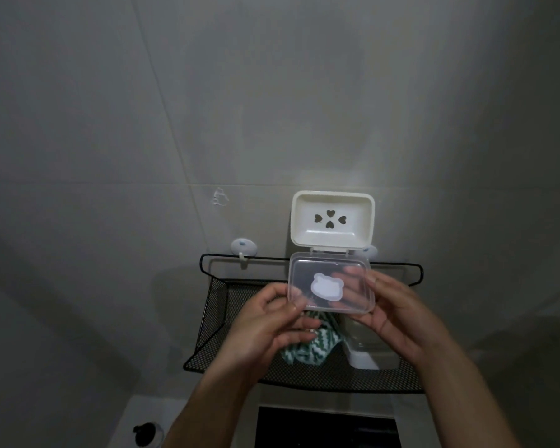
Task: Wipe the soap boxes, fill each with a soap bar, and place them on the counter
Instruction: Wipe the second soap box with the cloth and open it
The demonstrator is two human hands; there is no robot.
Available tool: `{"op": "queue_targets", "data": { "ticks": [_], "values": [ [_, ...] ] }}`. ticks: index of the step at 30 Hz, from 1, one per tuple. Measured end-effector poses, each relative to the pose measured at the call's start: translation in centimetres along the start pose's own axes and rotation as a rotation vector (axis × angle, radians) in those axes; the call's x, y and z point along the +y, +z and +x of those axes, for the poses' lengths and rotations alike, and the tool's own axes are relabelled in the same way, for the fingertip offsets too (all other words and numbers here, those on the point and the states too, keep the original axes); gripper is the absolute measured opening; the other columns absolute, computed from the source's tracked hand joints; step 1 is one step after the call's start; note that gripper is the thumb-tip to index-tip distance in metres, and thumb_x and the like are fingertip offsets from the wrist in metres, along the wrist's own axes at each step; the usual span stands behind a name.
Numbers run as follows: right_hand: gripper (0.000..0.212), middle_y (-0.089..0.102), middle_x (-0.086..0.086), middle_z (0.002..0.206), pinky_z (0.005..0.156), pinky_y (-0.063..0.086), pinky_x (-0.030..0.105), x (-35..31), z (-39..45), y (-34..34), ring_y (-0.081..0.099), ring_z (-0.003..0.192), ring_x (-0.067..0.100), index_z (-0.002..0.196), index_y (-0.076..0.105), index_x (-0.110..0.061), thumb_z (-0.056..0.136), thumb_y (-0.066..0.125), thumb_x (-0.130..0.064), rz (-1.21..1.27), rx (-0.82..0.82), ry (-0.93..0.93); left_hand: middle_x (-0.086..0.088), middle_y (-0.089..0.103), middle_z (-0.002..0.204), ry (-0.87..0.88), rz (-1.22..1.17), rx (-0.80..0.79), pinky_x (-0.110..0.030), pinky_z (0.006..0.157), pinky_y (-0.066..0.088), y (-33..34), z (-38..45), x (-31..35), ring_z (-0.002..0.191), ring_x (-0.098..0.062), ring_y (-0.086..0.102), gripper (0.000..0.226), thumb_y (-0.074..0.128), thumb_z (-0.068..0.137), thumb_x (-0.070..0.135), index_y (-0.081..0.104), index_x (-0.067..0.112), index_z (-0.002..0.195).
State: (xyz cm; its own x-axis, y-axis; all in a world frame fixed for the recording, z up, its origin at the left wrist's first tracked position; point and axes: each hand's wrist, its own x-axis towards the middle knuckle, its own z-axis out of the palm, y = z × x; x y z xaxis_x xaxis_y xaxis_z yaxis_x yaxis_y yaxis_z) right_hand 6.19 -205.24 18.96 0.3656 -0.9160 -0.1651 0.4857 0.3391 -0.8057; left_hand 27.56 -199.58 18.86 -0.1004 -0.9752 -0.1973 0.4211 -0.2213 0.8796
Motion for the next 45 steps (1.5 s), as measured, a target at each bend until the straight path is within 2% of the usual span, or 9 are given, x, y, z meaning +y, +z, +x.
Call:
{"op": "queue_targets", "data": {
  "ticks": [5, 8, 15, 19, 26, 28, 31, 37, 45],
  "values": [
    [0.027, 0.068, 0.026, 0.122, 0.074, 0.062, 0.039, -0.9, -0.6, -0.8, 0.070, 0.110, 0.035, 0.108, 0.072, 0.003, 0.088, 0.059, -0.010, 0.037, 0.046, -0.028, 0.002, 0.070, 0.109, 0.200, 0.949, 0.070, -0.023, 0.085, 0.054, -2.7, 1.2, 0.5, 0.101, -0.017, 0.066, 0.043, 0.084, 0.076, 0.025, 0.068, 0.021, 0.116],
    [0.032, 0.069, 0.025, 0.122, 0.073, 0.062, 0.038, -0.9, -0.8, -1.1, 0.070, 0.109, 0.034, 0.116, 0.066, 0.005, 0.088, 0.060, -0.009, 0.025, 0.064, -0.035, 0.010, 0.059, 0.118, 0.225, 1.494, 0.021, -0.030, 0.092, 0.048, -2.6, 2.4, -0.4, 0.110, -0.010, 0.056, 0.058, 0.077, 0.077, 0.049, 0.057, 0.033, 0.129],
    [0.035, 0.070, 0.023, 0.120, 0.071, 0.062, 0.037, -0.7, -0.9, -0.9, 0.071, 0.108, 0.032, 0.118, 0.064, 0.005, 0.085, 0.060, -0.007, 0.021, 0.064, -0.018, 0.002, 0.050, 0.132, 0.109, 1.703, 0.098, -0.040, 0.094, 0.051, -0.3, 4.8, -4.3, 0.117, -0.022, 0.055, 0.078, 0.079, 0.071, 0.053, 0.044, 0.034, 0.138],
    [0.037, 0.070, 0.023, 0.119, 0.071, 0.062, 0.037, -0.7, -1.0, -0.7, 0.071, 0.108, 0.032, 0.119, 0.063, 0.006, 0.084, 0.060, -0.006, 0.023, 0.071, -0.018, -0.004, 0.050, 0.129, 0.146, 1.776, 0.126, -0.040, 0.090, 0.054, 0.0, 5.3, -5.3, 0.109, -0.026, 0.060, 0.048, 0.070, 0.086, 0.024, 0.053, 0.029, 0.131],
    [0.037, 0.070, 0.023, 0.120, 0.072, 0.062, 0.039, -0.9, -1.3, -0.8, 0.071, 0.109, 0.033, 0.119, 0.062, 0.004, 0.082, 0.062, -0.004, 0.030, 0.084, -0.029, 0.009, 0.068, 0.088, 0.108, 1.223, 0.305, -0.026, 0.064, 0.060, -2.4, 4.0, -1.9, 0.077, -0.007, 0.069, 0.027, 0.070, 0.083, 0.013, 0.067, 0.025, 0.107],
    [0.038, 0.070, 0.023, 0.119, 0.070, 0.062, 0.037, -0.9, -1.2, -0.7, 0.072, 0.106, 0.032, 0.118, 0.063, 0.003, 0.081, 0.062, -0.004, 0.033, 0.084, -0.031, 0.010, 0.067, 0.085, 0.159, 1.193, 0.362, -0.017, 0.057, 0.052, -3.1, 3.4, 0.3, 0.075, -0.004, 0.066, 0.030, 0.070, 0.082, 0.011, 0.068, 0.024, 0.110],
    [0.040, 0.071, 0.022, 0.119, 0.070, 0.062, 0.036, -0.9, -1.0, 0.0, 0.072, 0.104, 0.032, 0.119, 0.062, 0.002, 0.080, 0.063, -0.003, 0.033, 0.071, -0.024, 0.001, 0.071, 0.085, 0.317, 1.211, 0.471, -0.023, 0.062, 0.046, -3.2, 2.1, 4.4, 0.077, -0.017, 0.066, 0.031, 0.072, 0.074, 0.009, 0.072, 0.019, 0.104],
    [0.043, 0.070, 0.022, 0.120, 0.078, 0.062, 0.041, -0.3, -0.4, 1.8, 0.070, 0.108, 0.035, 0.120, 0.060, 0.004, 0.078, 0.066, -0.003, 0.030, 0.023, 0.002, 0.006, 0.066, 0.073, 0.499, 1.201, 0.502, -0.028, 0.062, 0.048, -0.2, -0.7, 9.4, 0.068, -0.007, 0.061, 0.022, 0.064, 0.063, 0.027, 0.069, 0.019, 0.083],
    [0.047, 0.071, 0.025, 0.117, 0.073, 0.062, 0.038, 0.7, 0.0, 3.7, 0.071, 0.105, 0.036, 0.124, 0.057, 0.006, 0.079, 0.069, -0.004, 0.057, 0.013, -0.027, -0.002, 0.049, 0.113, 0.562, 1.581, 0.563, -0.029, 0.076, 0.051, 3.3, 0.0, 5.6, 0.095, -0.018, 0.055, 0.049, 0.073, 0.085, 0.017, 0.047, 0.019, 0.127]
  ]
}}
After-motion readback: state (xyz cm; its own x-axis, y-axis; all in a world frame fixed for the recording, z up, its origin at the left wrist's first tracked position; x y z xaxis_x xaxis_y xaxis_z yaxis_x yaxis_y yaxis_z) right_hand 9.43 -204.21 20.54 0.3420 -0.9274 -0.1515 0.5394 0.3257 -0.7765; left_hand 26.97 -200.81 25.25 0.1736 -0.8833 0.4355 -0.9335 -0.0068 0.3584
